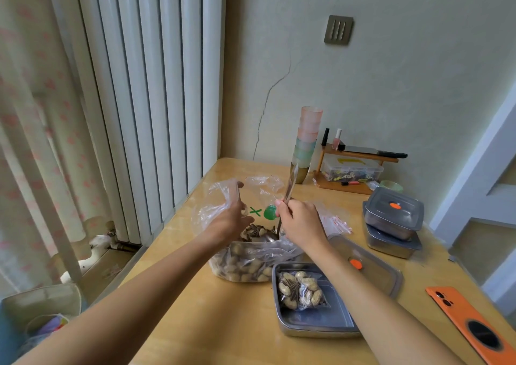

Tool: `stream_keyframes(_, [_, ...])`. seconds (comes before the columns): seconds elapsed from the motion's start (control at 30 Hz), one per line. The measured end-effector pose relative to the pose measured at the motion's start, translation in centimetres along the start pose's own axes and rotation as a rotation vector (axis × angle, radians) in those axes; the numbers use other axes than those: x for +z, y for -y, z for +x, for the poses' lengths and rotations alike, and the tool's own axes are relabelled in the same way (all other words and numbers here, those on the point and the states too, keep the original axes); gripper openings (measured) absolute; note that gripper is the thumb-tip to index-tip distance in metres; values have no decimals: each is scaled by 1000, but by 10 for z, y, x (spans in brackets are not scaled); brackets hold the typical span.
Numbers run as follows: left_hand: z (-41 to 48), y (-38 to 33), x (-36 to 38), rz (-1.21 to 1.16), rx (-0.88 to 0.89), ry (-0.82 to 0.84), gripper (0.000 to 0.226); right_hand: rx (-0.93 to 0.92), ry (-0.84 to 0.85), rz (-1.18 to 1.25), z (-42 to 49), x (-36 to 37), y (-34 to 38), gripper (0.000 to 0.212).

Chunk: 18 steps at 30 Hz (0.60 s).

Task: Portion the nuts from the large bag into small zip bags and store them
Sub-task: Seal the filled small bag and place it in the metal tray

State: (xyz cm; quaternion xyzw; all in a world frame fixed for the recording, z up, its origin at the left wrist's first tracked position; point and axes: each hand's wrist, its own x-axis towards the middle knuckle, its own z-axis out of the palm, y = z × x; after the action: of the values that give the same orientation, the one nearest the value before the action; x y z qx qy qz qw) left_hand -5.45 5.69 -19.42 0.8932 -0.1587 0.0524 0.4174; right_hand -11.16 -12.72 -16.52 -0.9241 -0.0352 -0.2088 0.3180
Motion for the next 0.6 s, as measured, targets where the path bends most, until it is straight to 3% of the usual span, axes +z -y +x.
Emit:
stream_keyframes(0.3, [1,11,7,-73,-168,188,82,162,47,69,4,-8,-7,45])
stream_keyframes(0.47, [1,14,13,-166,-244,167,59,70,58,60,-1,-7,-4,41])
stream_keyframes(0.6, [-1,8,17,-163,-253,132,14,112,123,69,-1,-9,1,43])
